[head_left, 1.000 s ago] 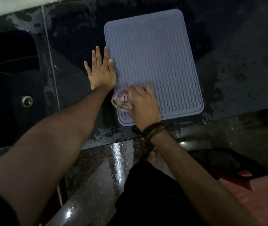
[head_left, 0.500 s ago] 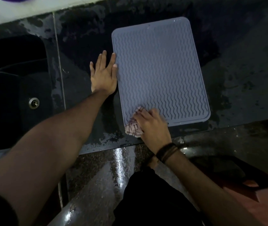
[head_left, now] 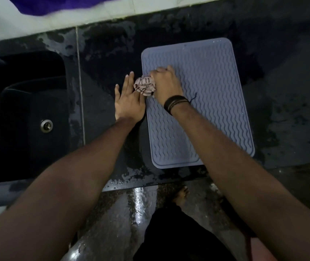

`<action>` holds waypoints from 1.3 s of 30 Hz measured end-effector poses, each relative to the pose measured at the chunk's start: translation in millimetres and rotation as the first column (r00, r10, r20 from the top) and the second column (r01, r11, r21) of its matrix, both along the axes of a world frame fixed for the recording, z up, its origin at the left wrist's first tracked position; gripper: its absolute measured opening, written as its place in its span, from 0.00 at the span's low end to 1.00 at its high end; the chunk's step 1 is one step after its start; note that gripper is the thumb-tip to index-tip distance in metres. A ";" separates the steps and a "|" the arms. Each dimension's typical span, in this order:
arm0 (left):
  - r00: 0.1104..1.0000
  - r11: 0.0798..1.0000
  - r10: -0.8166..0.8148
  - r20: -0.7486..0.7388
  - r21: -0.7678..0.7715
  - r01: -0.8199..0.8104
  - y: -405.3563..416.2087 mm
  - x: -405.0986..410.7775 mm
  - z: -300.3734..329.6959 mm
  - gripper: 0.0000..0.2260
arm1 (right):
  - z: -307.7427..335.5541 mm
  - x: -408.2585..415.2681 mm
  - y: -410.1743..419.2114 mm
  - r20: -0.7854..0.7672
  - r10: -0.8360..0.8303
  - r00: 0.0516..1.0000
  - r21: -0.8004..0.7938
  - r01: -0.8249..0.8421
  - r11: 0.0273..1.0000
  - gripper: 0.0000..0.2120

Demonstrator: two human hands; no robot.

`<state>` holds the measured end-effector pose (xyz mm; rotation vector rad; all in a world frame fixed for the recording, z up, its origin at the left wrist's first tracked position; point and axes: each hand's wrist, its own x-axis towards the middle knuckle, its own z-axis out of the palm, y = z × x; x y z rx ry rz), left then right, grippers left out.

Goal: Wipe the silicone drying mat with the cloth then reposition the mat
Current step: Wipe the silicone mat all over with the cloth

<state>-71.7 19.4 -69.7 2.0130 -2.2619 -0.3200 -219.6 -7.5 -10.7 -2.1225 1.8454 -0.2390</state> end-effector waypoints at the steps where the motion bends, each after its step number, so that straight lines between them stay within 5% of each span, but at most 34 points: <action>1: 0.999 1.000 -0.010 0.034 0.005 0.010 -0.2 1.1 -1.1 0.26 | -0.8 -1.6 6.1 0.000 0.001 1.000 -0.010 -0.001 1.000 0.15; 4: 0.994 0.999 -0.032 0.105 0.029 0.029 0.0 1.6 -4.4 0.30 | -1.5 -9.5 40.1 0.002 0.018 1.000 -0.003 -0.018 1.000 0.13; 8: 0.999 0.999 0.031 -0.020 0.027 -0.030 -1.1 -0.2 -3.9 0.24 | -1.4 -17.1 117.7 0.015 0.053 0.998 0.063 -0.054 0.997 0.19; 15: 0.999 0.999 0.026 -0.028 0.030 -0.026 1.8 -1.1 -0.7 0.24 | 10.2 -25.9 221.7 0.016 0.038 0.999 0.151 -0.040 0.988 0.28; 24: 0.999 0.997 -0.012 -0.032 0.072 0.014 1.2 0.7 2.8 0.31 | 15.7 -6.9 161.6 0.103 -0.089 0.991 0.022 0.087 0.996 0.25; 27: 1.000 0.998 -0.011 -0.011 0.061 0.011 0.5 1.1 0.8 0.30 | 5.0 6.2 138.0 0.020 -0.046 0.999 0.056 0.045 0.997 0.25; 39: 0.999 0.998 0.016 -0.037 0.061 -0.014 2.2 -0.6 0.9 0.30 | 13.8 -19.3 253.6 0.044 -0.002 0.999 0.148 -0.004 0.989 0.25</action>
